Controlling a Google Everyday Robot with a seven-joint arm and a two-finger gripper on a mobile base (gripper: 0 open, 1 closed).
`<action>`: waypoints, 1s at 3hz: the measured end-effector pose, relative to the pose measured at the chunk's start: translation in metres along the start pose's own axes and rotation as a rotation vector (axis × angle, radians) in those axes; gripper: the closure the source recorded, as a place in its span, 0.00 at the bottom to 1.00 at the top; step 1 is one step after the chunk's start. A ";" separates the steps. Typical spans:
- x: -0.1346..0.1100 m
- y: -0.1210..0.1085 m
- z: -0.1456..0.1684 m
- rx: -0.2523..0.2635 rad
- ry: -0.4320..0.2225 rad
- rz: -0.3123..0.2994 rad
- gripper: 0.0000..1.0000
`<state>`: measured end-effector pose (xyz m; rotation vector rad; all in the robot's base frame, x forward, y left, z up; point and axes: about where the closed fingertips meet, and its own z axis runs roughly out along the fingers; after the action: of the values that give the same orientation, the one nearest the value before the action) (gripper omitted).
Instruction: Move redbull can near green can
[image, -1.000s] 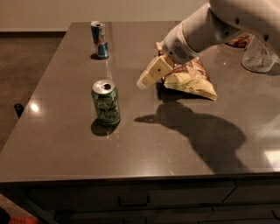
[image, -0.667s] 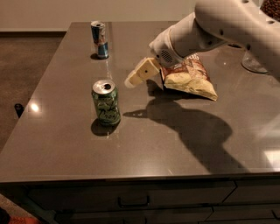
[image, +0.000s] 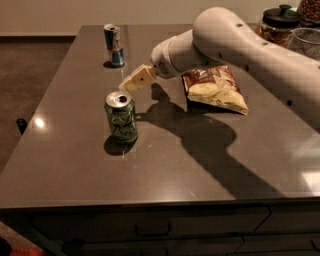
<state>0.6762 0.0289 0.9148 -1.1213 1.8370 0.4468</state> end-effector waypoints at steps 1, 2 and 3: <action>-0.010 -0.003 0.033 0.021 -0.050 0.022 0.00; -0.020 -0.007 0.051 0.041 -0.097 0.043 0.00; -0.033 -0.015 0.061 0.068 -0.120 0.021 0.00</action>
Offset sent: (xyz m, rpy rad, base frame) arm 0.0547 0.0536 -0.0076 0.1549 -0.0696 -0.0758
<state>0.7255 0.0801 0.9131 -1.0089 1.7477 0.4507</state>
